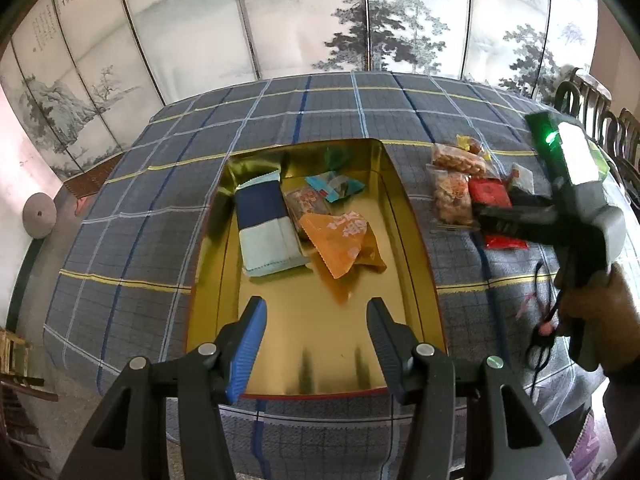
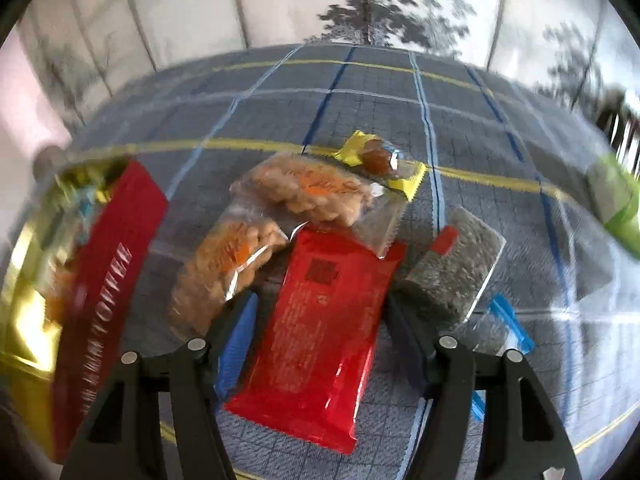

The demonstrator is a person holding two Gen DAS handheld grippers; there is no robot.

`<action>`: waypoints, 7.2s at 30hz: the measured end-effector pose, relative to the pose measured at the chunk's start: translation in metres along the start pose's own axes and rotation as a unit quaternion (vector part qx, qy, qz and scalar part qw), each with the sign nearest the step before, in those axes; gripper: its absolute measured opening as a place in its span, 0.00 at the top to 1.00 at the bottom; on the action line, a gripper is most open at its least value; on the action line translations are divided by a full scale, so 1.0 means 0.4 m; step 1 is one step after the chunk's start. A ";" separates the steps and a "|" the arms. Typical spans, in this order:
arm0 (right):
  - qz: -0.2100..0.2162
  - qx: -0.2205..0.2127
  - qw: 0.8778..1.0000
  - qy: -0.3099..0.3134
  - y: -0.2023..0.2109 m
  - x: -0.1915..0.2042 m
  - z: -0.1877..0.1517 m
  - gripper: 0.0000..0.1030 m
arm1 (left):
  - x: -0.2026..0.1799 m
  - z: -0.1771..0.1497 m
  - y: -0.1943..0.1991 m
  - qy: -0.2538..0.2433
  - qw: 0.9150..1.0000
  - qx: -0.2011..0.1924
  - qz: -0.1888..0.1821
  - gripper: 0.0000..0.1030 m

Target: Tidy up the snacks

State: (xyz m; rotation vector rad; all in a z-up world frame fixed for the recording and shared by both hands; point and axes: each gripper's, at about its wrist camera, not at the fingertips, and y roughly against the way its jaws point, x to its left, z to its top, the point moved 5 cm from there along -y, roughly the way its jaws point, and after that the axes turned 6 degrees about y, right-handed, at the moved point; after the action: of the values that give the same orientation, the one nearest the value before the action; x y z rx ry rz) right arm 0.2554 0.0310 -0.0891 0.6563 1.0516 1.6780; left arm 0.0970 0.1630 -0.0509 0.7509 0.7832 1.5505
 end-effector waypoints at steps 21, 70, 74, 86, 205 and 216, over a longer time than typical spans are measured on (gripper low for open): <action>0.001 -0.081 0.996 -0.038 0.246 -0.212 -0.208 0.62 | -0.122 0.056 0.061 -0.066 0.997 -0.034 -0.009 0.48; -0.015 -0.072 0.990 -0.124 0.161 -0.452 -0.283 0.61 | -0.449 0.123 -0.170 -0.112 0.983 0.091 -0.110 0.62; -0.016 -0.072 0.990 -0.123 0.160 -0.449 -0.282 0.61 | -0.464 0.073 -0.087 -0.095 0.982 0.090 -0.138 0.62; -0.035 -0.066 0.991 -0.109 0.155 -0.428 -0.277 0.61 | -0.348 0.031 0.031 -0.051 0.991 0.052 -0.113 0.62; -0.036 -0.093 0.990 -0.103 0.252 -0.427 -0.256 0.73 | 0.104 0.005 0.026 0.030 0.995 -0.049 0.085 0.50; -0.029 -0.043 0.995 -0.080 0.213 -0.550 -0.302 0.16 | 0.079 -0.014 0.021 0.017 0.997 -0.035 0.069 0.50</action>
State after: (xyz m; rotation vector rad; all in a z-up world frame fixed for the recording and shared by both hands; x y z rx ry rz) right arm 0.1932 -0.2247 -0.0580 0.6844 0.8722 1.5834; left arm 0.0843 0.1933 -0.0459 0.7414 0.7111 1.7094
